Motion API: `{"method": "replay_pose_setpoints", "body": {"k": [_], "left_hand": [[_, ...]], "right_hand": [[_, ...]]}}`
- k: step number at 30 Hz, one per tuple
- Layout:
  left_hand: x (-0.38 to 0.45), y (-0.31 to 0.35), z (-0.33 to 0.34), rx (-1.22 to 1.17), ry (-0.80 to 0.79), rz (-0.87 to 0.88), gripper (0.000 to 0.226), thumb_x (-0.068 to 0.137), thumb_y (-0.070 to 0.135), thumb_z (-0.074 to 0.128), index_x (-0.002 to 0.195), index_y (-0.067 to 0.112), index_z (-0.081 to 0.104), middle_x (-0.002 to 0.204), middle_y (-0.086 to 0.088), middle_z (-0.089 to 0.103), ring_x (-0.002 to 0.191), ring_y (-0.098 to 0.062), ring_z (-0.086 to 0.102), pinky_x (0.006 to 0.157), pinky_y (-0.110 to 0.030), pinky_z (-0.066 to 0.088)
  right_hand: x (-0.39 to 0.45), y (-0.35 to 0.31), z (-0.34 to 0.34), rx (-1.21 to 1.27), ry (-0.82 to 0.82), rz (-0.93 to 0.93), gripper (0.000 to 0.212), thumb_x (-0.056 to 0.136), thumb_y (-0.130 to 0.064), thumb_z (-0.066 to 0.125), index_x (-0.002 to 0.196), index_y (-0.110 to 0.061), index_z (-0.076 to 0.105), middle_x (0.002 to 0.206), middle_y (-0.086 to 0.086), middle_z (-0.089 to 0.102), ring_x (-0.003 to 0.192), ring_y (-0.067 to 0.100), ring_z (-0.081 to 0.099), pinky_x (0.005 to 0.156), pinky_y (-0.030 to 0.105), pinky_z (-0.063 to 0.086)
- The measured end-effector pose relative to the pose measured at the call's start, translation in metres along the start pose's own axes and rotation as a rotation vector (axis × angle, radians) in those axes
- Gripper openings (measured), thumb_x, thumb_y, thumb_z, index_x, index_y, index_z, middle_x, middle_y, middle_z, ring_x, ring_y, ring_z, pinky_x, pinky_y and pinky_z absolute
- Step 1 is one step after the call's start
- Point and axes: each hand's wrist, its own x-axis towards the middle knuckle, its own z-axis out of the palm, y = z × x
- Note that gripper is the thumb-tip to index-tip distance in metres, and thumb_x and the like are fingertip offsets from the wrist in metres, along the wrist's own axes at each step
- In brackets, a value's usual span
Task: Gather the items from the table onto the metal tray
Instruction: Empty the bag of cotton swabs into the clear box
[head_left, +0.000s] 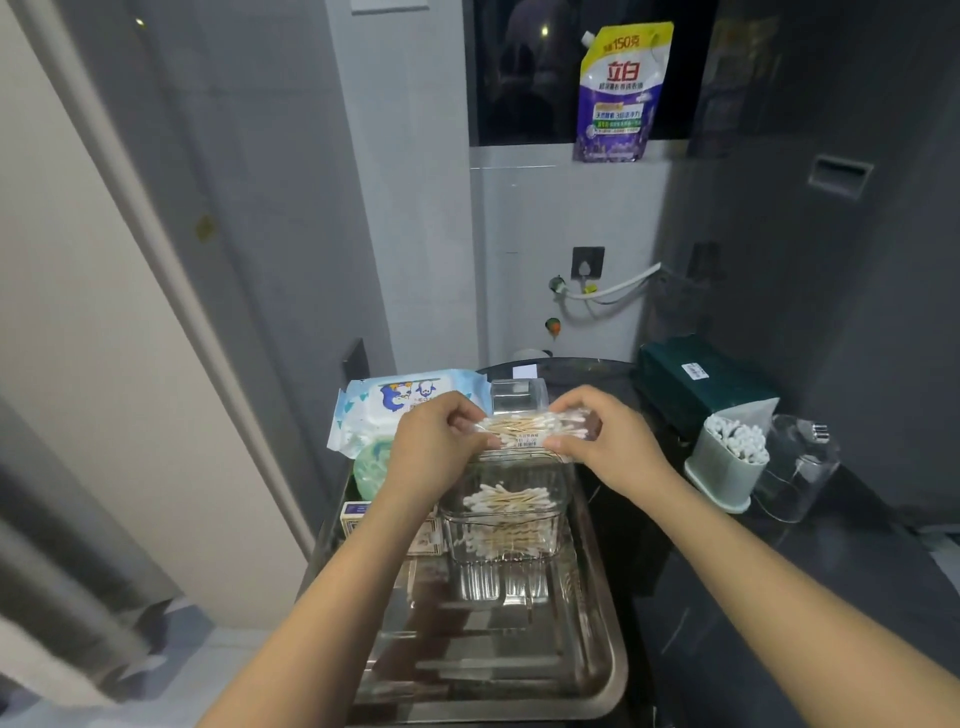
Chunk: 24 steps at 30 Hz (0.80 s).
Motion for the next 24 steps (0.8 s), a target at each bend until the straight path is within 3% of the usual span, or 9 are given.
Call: {"method": "replay_pose_setpoints", "body": {"k": [2,4,7,8,11,15,19,24], "left_hand": [[0.001,0.000,0.000,0.049,-0.004,0.023,0.023,0.069,0.025,0.082,0.086,0.016,0.071,0.072,0.010,0.062,0.064,-0.002,0.051,0.065,-0.020,0.044],[0.002,-0.001,0.000,0.077,-0.024,0.037,0.018,0.074,0.029,0.079,0.080,0.012,0.075,0.074,0.003,0.068,0.065,-0.004,0.054,0.073,-0.025,0.047],[0.002,-0.007,0.001,0.199,-0.023,0.109,0.047,0.086,0.037,0.064,0.054,0.002,0.061,0.054,-0.005,0.055,0.055,-0.014,0.046,0.074,-0.028,0.043],[0.001,-0.008,0.001,0.252,-0.005,0.136,0.051,0.089,0.039,0.059,0.054,0.001,0.059,0.057,-0.004,0.053,0.062,-0.015,0.046,0.077,-0.031,0.043],[-0.002,-0.010,0.004,0.378,0.008,0.186,0.051,0.094,0.042,0.048,0.071,0.002,0.070,0.085,-0.002,0.054,0.090,-0.017,0.040,0.089,-0.032,0.032],[-0.007,-0.009,0.007,0.435,0.012,0.211,0.051,0.098,0.038,0.039,0.066,0.006,0.063,0.087,0.001,0.045,0.091,-0.017,0.035,0.084,-0.030,0.023],[-0.007,-0.009,0.007,0.407,0.018,0.181,0.051,0.099,0.038,0.036,0.064,0.008,0.059,0.089,0.001,0.047,0.094,-0.018,0.036,0.085,-0.030,0.021],[-0.015,-0.006,0.006,0.341,0.027,0.201,0.048,0.099,0.039,0.034,0.092,0.012,0.072,0.095,0.001,0.052,0.100,-0.017,0.038,0.080,-0.027,0.014]], "right_hand": [[0.000,0.006,0.002,0.027,0.003,0.032,0.024,0.076,-0.020,0.075,0.096,-0.023,0.065,0.082,-0.020,0.050,0.073,-0.003,0.047,0.060,0.009,0.035],[-0.002,0.013,0.006,0.074,0.000,0.068,0.018,0.076,-0.020,0.074,0.092,-0.025,0.067,0.084,-0.015,0.058,0.078,0.005,0.054,0.065,0.016,0.044],[-0.003,0.022,0.010,0.110,-0.017,0.084,0.016,0.078,-0.025,0.072,0.092,-0.032,0.072,0.088,-0.008,0.070,0.083,0.013,0.062,0.072,0.021,0.050],[-0.003,0.023,0.009,0.128,-0.025,0.084,0.015,0.079,-0.027,0.071,0.092,-0.034,0.072,0.085,-0.009,0.071,0.081,0.012,0.063,0.073,0.023,0.052],[0.000,0.023,0.008,0.144,-0.074,0.090,0.013,0.083,-0.026,0.067,0.094,-0.030,0.073,0.082,-0.016,0.070,0.077,0.004,0.064,0.070,0.018,0.050],[-0.002,0.025,0.012,0.115,-0.088,0.076,0.016,0.084,-0.025,0.066,0.098,-0.024,0.074,0.085,-0.020,0.067,0.081,-0.009,0.059,0.067,0.005,0.041],[-0.002,0.027,0.012,0.152,-0.097,0.094,0.018,0.086,-0.026,0.064,0.101,-0.024,0.073,0.089,-0.019,0.067,0.084,-0.009,0.058,0.071,0.008,0.041],[-0.006,0.023,0.005,0.125,-0.040,0.080,0.022,0.087,-0.026,0.063,0.107,-0.025,0.071,0.099,-0.008,0.068,0.091,0.004,0.060,0.070,0.007,0.041]]}}
